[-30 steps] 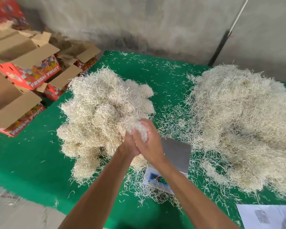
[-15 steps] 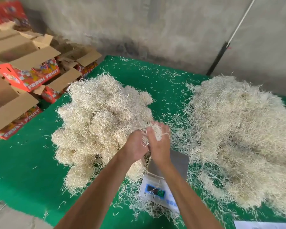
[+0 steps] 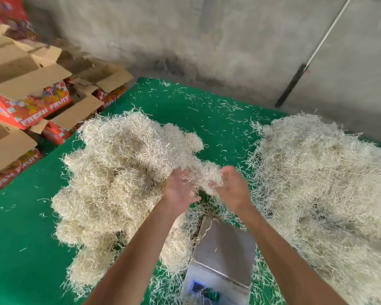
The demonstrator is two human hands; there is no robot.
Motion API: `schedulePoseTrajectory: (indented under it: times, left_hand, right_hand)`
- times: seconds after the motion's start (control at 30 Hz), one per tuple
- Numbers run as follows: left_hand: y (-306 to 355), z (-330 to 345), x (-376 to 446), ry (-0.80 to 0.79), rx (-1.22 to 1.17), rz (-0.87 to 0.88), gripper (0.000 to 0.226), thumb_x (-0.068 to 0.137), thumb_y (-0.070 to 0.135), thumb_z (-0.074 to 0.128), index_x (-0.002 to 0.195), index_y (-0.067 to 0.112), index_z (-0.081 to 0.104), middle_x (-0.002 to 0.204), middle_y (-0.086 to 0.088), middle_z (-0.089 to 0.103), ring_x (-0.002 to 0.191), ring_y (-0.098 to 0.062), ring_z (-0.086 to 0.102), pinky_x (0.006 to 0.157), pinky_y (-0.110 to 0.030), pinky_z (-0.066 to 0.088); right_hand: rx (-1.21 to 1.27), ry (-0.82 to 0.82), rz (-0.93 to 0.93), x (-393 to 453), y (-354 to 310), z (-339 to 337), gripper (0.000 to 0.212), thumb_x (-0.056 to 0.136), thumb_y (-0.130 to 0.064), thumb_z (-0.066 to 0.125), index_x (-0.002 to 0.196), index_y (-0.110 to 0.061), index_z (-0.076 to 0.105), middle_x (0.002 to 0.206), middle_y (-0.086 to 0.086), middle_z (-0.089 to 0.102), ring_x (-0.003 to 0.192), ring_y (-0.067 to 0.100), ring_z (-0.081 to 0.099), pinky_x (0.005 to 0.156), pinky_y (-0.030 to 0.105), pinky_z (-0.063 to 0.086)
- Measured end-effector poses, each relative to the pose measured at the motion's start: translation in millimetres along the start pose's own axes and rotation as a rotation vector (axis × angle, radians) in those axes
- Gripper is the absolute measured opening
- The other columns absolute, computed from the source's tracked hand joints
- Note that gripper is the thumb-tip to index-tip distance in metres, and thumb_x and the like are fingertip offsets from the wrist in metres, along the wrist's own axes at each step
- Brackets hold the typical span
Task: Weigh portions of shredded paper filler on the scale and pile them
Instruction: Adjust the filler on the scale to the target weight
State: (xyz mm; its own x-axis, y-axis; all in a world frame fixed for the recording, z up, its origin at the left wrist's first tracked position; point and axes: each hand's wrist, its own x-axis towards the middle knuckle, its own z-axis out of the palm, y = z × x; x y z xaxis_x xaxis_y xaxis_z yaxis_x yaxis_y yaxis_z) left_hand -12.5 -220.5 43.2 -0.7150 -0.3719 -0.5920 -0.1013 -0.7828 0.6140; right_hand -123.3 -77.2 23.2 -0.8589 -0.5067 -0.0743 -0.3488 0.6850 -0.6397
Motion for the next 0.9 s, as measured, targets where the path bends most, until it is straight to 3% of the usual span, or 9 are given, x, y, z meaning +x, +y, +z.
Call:
schedulePoseTrajectory:
  times: [0.07,0.13,0.3,0.4,0.47,0.53,0.6,0.77,0.9]
  left_hand:
    - [4,5,7,-0.020,-0.033,0.015,0.049,0.108,0.033,0.036,0.152,0.013,0.035,0.154,-0.010,0.041,0.141,-0.035,0.040,0.110,-0.058,0.035]
    - [11,10,23,-0.007,-0.021,0.057,0.050,0.108,0.031,0.036,0.154,0.010,0.032,0.156,-0.014,0.039,0.142,-0.035,0.039,0.110,-0.056,0.039]
    - [16,18,62,-0.019,-0.053,0.076,0.045,0.107,0.029,0.039,0.146,0.007,0.043,0.148,-0.014,0.049,0.135,-0.033,0.050,0.109,-0.055,0.044]
    - [17,16,80,-0.053,-0.025,0.075,0.045,0.103,0.036,0.046,0.137,0.008,0.051,0.135,-0.008,0.063,0.121,-0.024,0.062,0.104,-0.047,0.051]
    - [11,13,87,-0.066,-0.019,0.061,0.045,0.099,0.038,0.051,0.135,0.011,0.053,0.130,-0.007,0.066,0.117,-0.024,0.065,0.103,-0.047,0.051]
    - [1,15,90,-0.068,-0.014,0.046,0.036,0.104,0.032,0.048,0.134,0.011,0.053,0.130,-0.007,0.066,0.117,-0.025,0.065,0.103,-0.047,0.051]
    - [-14,24,88,-0.085,0.020,0.017,0.032,0.106,0.030,0.045,0.130,0.013,0.056,0.129,-0.005,0.067,0.116,-0.023,0.066,0.103,-0.046,0.052]
    - [-65,70,60,-0.183,0.266,0.004,0.028,0.103,0.029,0.049,0.124,0.013,0.061,0.116,-0.001,0.074,0.108,-0.021,0.070,0.090,-0.040,0.058]
    - [-109,113,44,-0.230,0.566,0.034,0.025,0.103,0.029,0.051,0.118,0.014,0.064,0.116,-0.004,0.072,0.105,-0.023,0.070,0.095,-0.046,0.056]
  right_hand:
    - [-0.065,0.062,0.006,38,-8,-4,0.041,0.085,-0.021,0.083,0.116,-0.022,0.055,0.090,0.000,0.063,0.072,0.017,0.063,0.059,0.029,0.057]
    - [0.051,0.078,0.006,79,-18,-1,0.041,0.085,-0.030,0.083,0.115,-0.025,0.054,0.089,0.003,0.063,0.064,0.014,0.055,0.056,0.029,0.053]
    - [0.238,0.070,-0.005,147,-30,6,0.049,0.093,-0.031,0.076,0.135,-0.014,0.057,0.126,-0.001,0.061,0.098,0.012,0.063,0.086,0.019,0.050]
    - [0.079,-0.031,-0.066,152,-20,6,0.041,0.102,-0.031,0.064,0.140,-0.015,0.058,0.129,0.005,0.067,0.051,-0.006,0.052,0.053,0.009,0.043]
    - [0.090,-0.029,-0.063,144,-10,-3,0.034,0.105,-0.028,0.058,0.138,-0.019,0.061,0.134,0.003,0.065,0.057,-0.003,0.061,0.056,0.014,0.052]
    - [0.201,-0.019,-0.001,127,4,-19,0.029,0.106,-0.029,0.056,0.133,-0.021,0.064,0.134,0.000,0.065,0.093,0.009,0.070,0.084,0.028,0.060]
    - [0.283,0.009,0.060,102,27,-32,0.028,0.107,-0.030,0.053,0.129,-0.019,0.065,0.127,-0.001,0.067,0.098,0.009,0.067,0.097,0.037,0.057]
    - [0.239,0.088,0.157,14,104,-43,0.020,0.109,-0.023,0.050,0.105,-0.014,0.067,0.090,-0.001,0.069,0.071,0.004,0.062,0.069,0.024,0.054]
    - [0.262,0.162,0.275,-40,152,-61,0.033,0.108,-0.034,0.052,0.130,-0.012,0.062,0.109,-0.004,0.071,0.086,0.010,0.067,0.087,0.033,0.059]
